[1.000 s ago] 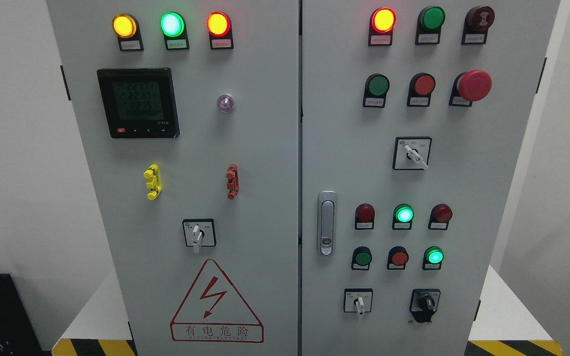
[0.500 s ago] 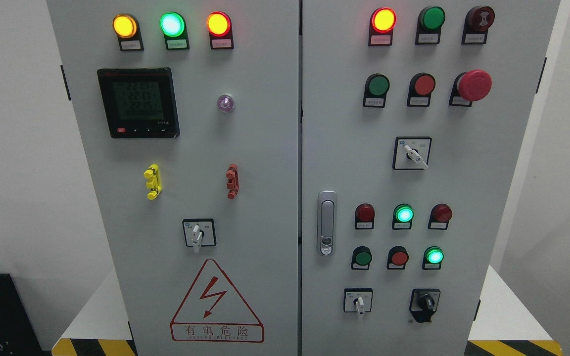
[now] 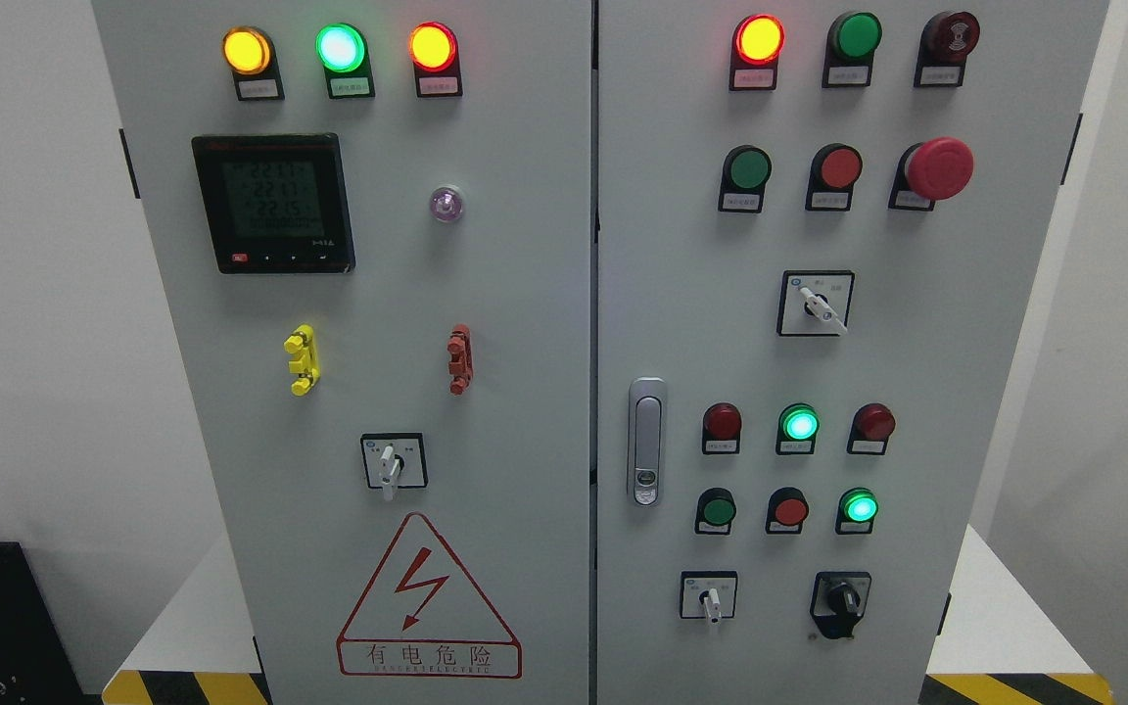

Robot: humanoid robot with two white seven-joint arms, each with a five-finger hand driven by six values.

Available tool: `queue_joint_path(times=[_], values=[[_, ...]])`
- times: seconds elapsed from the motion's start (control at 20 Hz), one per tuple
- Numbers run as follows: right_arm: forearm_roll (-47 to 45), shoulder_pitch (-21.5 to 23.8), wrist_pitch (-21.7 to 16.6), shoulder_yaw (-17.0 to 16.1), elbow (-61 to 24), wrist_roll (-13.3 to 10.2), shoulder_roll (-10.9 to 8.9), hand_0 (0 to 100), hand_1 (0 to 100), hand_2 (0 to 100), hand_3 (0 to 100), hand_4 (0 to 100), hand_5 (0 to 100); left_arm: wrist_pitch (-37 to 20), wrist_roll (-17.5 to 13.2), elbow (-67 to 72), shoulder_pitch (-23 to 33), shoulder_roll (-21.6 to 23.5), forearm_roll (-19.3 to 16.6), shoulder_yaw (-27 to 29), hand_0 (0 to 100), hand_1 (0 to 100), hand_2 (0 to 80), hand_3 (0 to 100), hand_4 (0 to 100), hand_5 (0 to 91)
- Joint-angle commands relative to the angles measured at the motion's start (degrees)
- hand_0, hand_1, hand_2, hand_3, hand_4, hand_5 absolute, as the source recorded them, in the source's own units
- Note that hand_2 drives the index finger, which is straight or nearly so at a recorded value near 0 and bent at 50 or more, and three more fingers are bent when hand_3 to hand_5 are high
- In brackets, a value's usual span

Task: Turn on light switch 1

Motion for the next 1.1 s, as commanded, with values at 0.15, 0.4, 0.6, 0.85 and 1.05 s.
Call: queue_joint_path(times=[0.15,0.4,0.6,0.85,1.05], values=[[-1.41,0.0,-0.02,0.0,0.0,0.04,0.01,0,0,0,0,0,0,3.74,3.39,-32.09,-0.37,1.74,1.27,3.04,30,23,22.6,43,67,44.0],[-1.41,0.0,-0.02,0.0,0.0,0.04,0.01,0,0,0,0,0,0,12.54,5.76,-38.09,-4.84,1.39,4.35,2.61,33,29,31.5,55,79,62.7],[-1.41,0.0,-0.02,0.0,0.0,0.04,0.01,0,0,0,0,0,0,16.13,9.01,-38.26,-9.06,1.3,4.44,1.99,33,39,38.4,67,88,78.2],[-1.41,0.0,-0.02,0.0,0.0,0.04,0.01,0,0,0,0,0,0,21.42,10.07,-39.58,-13.29,1.12,4.44,0.41,11,52,43.3,79,94,86.9],[-1.41,0.0,-0.02,0.0,0.0,0.04,0.01,0,0,0,0,0,0,22.99,12.7,-39.58,-15.92,1.21,4.17,-2.22,6,54,45.2,88,94,87.7]])
